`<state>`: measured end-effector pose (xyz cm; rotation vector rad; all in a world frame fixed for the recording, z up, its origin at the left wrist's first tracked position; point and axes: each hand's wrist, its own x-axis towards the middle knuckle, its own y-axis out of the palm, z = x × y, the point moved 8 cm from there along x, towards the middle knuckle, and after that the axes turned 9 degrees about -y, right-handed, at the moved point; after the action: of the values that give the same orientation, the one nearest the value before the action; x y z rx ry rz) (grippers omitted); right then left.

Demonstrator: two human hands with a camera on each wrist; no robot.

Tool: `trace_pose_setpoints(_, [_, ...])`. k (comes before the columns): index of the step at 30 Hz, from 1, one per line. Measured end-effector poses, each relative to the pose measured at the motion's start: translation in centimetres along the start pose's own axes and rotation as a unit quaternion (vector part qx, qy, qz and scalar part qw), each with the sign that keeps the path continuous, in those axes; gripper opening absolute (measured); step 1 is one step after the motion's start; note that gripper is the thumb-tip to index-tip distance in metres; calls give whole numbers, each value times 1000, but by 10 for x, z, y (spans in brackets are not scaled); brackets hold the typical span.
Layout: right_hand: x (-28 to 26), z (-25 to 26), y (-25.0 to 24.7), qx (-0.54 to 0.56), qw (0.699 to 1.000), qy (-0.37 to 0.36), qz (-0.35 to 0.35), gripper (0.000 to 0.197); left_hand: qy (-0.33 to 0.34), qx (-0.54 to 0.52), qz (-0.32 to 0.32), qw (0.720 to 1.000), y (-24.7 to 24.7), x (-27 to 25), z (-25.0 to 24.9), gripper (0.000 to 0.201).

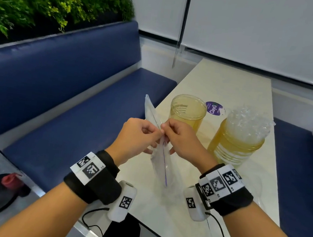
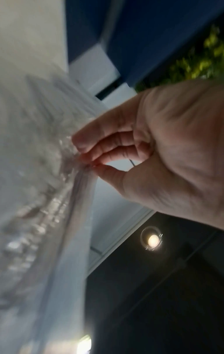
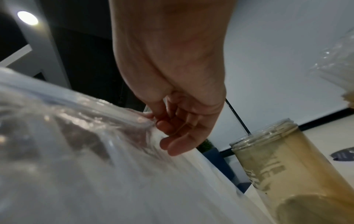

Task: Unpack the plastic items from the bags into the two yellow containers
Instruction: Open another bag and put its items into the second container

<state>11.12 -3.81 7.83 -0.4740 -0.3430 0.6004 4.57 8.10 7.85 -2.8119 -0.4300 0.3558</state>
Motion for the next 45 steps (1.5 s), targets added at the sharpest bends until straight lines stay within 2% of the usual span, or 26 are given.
trace_pose_setpoints(2, [0, 0, 0, -8, 1000, 4, -8, 27, 25, 95, -17, 995, 4, 0, -3, 24])
trace_pose_setpoints(4, [1, 0, -1, 19, 1000, 23, -8, 26, 30, 113, -11, 993, 6, 0, -4, 25])
trace_pose_setpoints(10, [0, 4, -8, 74, 994, 72, 39, 24, 0, -2, 18, 1000, 1, 1, -1, 16])
trace_pose_setpoints(13, [0, 0, -16, 130, 987, 87, 15, 27, -16, -48, 45, 998, 4, 0, 2, 14])
trace_pose_setpoints(17, [0, -12, -18, 213, 972, 97, -27, 34, -28, -105, 61, 992, 8, -3, 6, 22])
trace_pose_setpoints(22, [3, -11, -9, 257, 962, 86, -10, 19, -51, -136, 38, 989, 4, -2, 6, 25])
trace_pose_setpoints(25, [5, -6, -5, 246, 966, 82, 14, 16, -51, -140, 15, 989, -5, 1, 4, 23])
trace_pose_setpoints(31, [6, -9, -7, 224, 969, 95, -40, 30, -54, -46, 20, 997, -7, 1, 3, 28])
trace_pose_setpoints(38, [4, -5, 1, 236, 969, 71, -17, 25, -73, -105, 23, 992, -6, 1, 5, 19])
trace_pose_setpoints(45, [0, -9, 6, 252, 963, 95, -21, 34, -69, -132, 8, 989, -4, 1, 9, 21])
